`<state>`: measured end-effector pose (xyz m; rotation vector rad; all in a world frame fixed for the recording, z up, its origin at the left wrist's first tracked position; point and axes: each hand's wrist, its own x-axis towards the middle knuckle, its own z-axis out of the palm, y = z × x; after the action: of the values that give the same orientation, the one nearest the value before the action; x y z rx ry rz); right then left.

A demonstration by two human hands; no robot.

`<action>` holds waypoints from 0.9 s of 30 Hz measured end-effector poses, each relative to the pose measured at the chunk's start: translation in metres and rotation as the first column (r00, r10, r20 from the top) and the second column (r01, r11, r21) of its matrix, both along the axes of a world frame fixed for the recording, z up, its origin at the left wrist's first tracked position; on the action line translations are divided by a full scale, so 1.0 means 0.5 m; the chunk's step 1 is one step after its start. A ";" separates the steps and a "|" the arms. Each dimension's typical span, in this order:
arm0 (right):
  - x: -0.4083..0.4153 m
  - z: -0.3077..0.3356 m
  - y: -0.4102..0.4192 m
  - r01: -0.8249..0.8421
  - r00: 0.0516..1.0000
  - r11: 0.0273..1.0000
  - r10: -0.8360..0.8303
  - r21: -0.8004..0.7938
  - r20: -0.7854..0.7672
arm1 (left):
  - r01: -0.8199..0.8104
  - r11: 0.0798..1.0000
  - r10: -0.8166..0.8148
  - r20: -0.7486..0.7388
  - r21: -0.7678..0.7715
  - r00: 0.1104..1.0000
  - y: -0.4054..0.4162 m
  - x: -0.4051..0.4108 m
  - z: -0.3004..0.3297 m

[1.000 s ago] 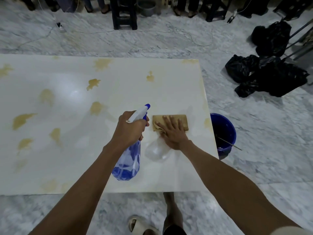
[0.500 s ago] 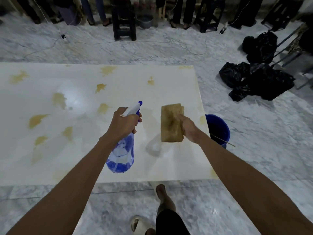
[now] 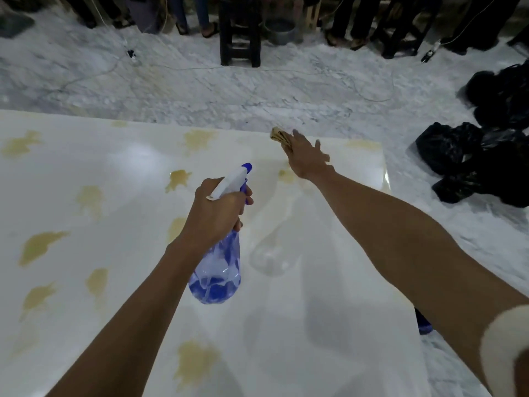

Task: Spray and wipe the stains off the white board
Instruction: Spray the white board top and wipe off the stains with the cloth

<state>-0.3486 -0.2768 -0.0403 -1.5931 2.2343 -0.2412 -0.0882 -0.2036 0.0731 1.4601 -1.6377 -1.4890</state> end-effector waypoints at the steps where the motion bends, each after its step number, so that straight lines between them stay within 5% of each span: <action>1: 0.004 -0.044 -0.024 -0.039 0.998 0.996 0.043 0.085 -0.046 | -0.007 1.000 0.007 0.001 -0.011 1.000 -0.013 0.001 -0.016; 3: 0.020 -0.135 -0.038 -0.044 0.992 0.973 0.069 0.227 -0.105 | -0.003 1.000 0.004 0.024 -0.029 1.000 -0.028 0.011 -0.041; 5: 0.047 -0.180 -0.012 0.001 0.995 0.982 0.018 0.191 -0.098 | -0.002 1.000 0.003 0.048 -0.021 0.999 -0.031 0.028 -0.059; 8: 0.098 -0.177 0.044 -0.020 0.994 0.994 0.031 0.103 -0.104 | -0.013 1.000 0.012 0.068 0.004 0.998 -0.013 0.058 -0.067; 19: 0.358 -0.180 0.448 -0.131 0.976 0.961 0.168 0.245 -0.140 | 0.014 0.992 -0.022 0.068 0.126 0.997 0.201 0.229 -0.055; 22: 0.415 -0.127 0.527 -0.156 0.988 0.943 0.149 0.293 0.045 | 0.052 0.988 -0.066 0.089 0.147 0.994 0.263 0.287 -0.050; 24: 0.443 -0.069 0.565 -0.125 0.942 0.966 0.044 0.226 0.333 | 0.082 0.986 -0.097 0.098 0.147 0.990 0.298 0.324 -0.038; 27: 0.485 0.014 0.615 0.281 0.554 0.945 -0.302 0.167 0.776 | 0.100 0.983 -0.115 0.088 0.157 0.989 0.335 0.370 -0.011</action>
<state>-0.1061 0.0305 -0.0331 -0.7892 1.7104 -0.8390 0.0967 -0.0362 0.0676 1.5697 -1.7168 -1.6577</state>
